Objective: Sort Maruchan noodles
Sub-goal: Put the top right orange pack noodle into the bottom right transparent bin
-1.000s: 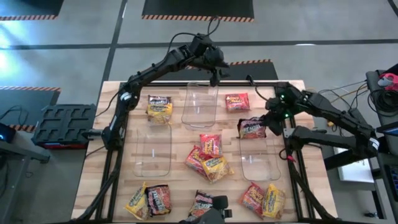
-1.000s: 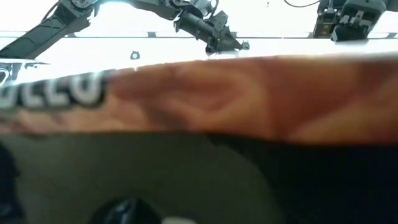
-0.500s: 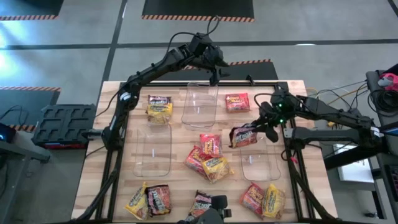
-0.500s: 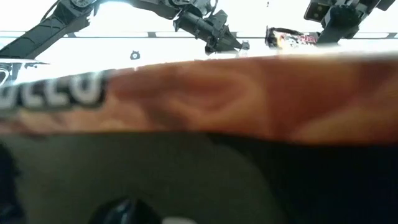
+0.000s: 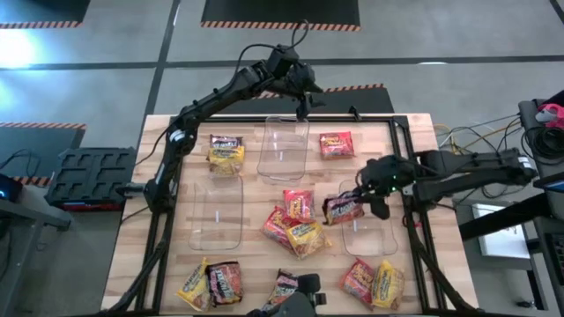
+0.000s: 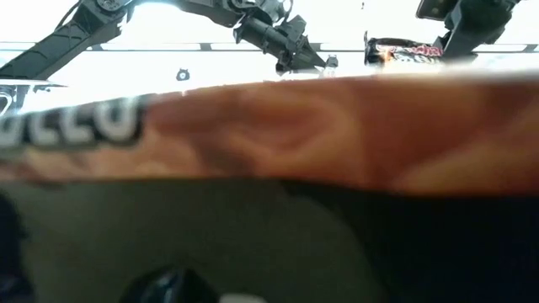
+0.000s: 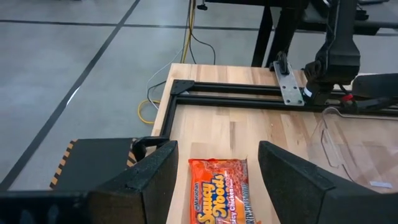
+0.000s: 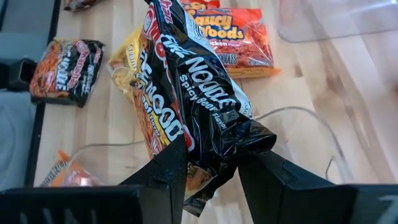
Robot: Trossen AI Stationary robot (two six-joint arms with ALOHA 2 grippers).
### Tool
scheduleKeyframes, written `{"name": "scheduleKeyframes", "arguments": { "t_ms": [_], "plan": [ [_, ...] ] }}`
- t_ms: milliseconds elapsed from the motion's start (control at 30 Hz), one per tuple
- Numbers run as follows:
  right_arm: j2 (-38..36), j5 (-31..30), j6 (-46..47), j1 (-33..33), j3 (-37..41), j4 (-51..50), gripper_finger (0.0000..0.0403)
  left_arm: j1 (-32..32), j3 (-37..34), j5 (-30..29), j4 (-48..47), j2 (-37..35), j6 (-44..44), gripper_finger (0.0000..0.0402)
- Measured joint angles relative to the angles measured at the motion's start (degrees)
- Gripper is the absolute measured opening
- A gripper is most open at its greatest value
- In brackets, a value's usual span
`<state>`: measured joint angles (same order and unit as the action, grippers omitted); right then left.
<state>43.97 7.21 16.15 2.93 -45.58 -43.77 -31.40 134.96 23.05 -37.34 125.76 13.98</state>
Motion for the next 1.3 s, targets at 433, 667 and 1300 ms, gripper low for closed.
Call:
{"name": "scheduleKeyframes", "arguments": {
  "t_ms": [433, 667, 1300],
  "plan": [
    [0.2, -19.2, 12.7, 18.4, -0.1, -2.6, 0.0114, 0.0, 0.0, 0.0, -0.3, 0.0, -1.3, 0.0206],
    [0.4, -27.5, 18.1, 22.4, -0.1, -11.6, 0.0114, 0.0, 0.0, 0.0, -0.4, 0.0, -2.1, 0.0206],
    [-0.8, -30.0, 21.3, 24.1, -8.2, -24.8, 0.0114, 0.0, 0.0, 0.0, -0.2, 0.0, -2.8, 0.0206]
  ]
}}
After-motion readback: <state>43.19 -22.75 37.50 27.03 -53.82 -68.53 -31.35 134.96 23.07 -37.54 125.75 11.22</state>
